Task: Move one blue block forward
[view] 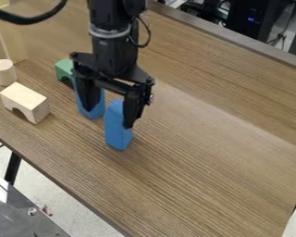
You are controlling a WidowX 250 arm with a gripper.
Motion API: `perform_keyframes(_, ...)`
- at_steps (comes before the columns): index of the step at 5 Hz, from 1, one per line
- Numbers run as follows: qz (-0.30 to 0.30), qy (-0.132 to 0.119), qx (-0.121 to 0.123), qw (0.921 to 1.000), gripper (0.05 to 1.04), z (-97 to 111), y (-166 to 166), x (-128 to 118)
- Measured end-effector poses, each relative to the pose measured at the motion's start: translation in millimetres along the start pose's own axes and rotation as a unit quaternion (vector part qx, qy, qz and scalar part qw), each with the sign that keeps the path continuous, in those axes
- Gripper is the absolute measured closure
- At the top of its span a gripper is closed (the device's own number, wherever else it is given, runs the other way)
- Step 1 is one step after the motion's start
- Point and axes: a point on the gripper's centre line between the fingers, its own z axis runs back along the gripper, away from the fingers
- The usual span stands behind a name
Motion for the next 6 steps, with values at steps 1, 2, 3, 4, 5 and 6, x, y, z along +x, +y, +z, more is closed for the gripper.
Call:
perform_keyframes(1, -0.009, 0.005, 0.007, 0.9999, 0.083, -12, 3, -1)
perform_keyframes(2, -0.018, 0.003, 0.007, 0.9998, 0.083, -18, 4, -3)
perform_keyframes(3, -0.024, 0.01, -0.007, 0.9996, 0.083, -24, 1, -5)
perform_keyframes(4, -0.025, 0.009, -0.018, 0.9995, 0.083, -25, -2, -4)
perform_keyframes(5, -0.021, 0.006, -0.028, 0.9994, 0.083, -24, -5, 0)
perform_keyframes(6, -0.015, 0.003, -0.029, 0.9995, 0.083, -23, -5, 5)
